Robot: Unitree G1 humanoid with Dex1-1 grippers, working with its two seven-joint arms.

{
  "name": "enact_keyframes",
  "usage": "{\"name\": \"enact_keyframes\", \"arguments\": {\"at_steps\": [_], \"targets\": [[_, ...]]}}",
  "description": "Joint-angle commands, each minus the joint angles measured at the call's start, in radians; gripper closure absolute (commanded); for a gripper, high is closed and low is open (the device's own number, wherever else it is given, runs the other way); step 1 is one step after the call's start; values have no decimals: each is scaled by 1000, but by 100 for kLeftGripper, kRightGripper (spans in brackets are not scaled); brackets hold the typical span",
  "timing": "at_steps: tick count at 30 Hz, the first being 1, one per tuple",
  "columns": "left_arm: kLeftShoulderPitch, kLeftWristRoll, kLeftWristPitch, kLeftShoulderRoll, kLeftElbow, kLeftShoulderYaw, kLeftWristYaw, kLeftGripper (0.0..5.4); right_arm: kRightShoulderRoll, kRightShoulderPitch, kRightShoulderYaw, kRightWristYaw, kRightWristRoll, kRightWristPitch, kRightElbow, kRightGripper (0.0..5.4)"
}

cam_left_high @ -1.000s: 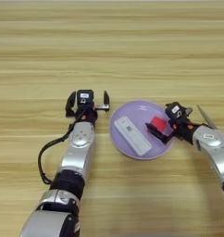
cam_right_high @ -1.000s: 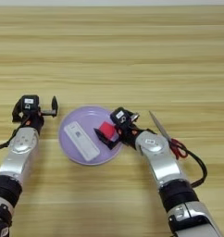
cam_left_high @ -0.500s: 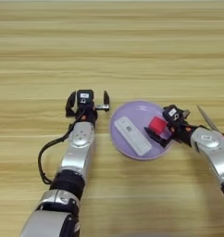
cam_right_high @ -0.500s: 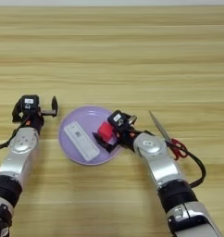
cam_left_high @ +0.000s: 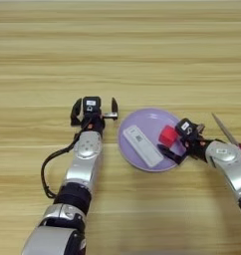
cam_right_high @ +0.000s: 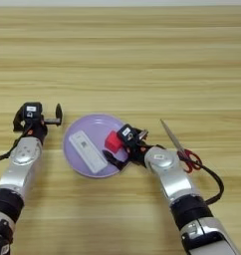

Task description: Move the objects on the table

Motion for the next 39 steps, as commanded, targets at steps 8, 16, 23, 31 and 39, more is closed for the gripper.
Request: {"name": "enact_keyframes", "arguments": {"at_steps": [8,16,23,31,39], "targets": [[-12,10,8,-2,10,-3,10,0,-1,-14,-1,1,0,3,20,131],[-16,10,5,1,19,-2,11,0,24,-28,3,-4,-1,-17,51,232],[-17,9,4,2,21,-2,11,0,33,-32,2,-3,-2,-36,69,314],[-19,10,2,2,26,-2,12,0,36,-31,-13,-13,10,-46,60,314],[-20,10,0,3,26,-1,14,0,48,-50,-89,-54,70,-63,31,314]]}}
